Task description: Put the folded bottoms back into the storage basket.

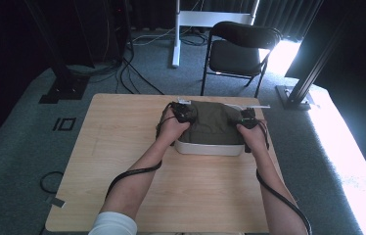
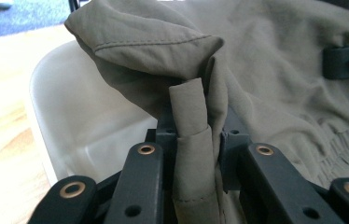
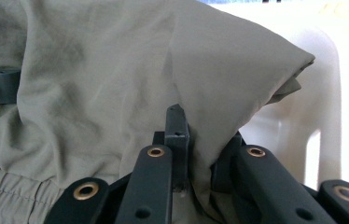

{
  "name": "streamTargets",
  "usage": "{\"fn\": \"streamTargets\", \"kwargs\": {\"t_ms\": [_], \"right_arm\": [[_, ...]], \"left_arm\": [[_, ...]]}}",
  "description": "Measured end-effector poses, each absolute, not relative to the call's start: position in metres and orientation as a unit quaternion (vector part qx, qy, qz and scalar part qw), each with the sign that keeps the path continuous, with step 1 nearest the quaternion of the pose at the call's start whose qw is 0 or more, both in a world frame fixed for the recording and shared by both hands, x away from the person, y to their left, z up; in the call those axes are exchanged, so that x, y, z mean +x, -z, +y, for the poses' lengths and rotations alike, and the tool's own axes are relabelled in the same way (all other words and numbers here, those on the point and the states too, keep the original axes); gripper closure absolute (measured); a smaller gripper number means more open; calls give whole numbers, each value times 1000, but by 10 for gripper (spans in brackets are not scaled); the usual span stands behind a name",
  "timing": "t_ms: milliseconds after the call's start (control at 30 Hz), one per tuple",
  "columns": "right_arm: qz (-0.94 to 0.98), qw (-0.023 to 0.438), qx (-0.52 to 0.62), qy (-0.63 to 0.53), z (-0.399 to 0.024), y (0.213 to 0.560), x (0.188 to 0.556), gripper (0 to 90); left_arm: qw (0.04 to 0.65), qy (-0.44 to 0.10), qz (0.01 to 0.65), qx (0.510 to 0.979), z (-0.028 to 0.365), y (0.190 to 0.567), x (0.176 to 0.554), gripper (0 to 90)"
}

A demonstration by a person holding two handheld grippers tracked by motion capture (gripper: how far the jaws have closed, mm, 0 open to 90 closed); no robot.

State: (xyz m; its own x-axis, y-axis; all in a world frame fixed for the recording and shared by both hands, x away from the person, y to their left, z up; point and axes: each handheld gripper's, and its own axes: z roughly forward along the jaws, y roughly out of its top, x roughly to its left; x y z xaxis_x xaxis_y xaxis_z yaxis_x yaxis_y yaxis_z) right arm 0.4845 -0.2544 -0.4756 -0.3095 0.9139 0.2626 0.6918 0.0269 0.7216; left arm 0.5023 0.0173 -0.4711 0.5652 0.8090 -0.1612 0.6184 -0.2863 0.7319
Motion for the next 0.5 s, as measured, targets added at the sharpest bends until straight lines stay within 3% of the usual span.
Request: {"fn": "streamTargets", "kwargs": {"t_ms": [500], "right_arm": [[714, 131, 594, -345, -248, 486, 491, 800]], "left_arm": [[329, -128, 443, 824, 7, 482, 506, 760]]}}
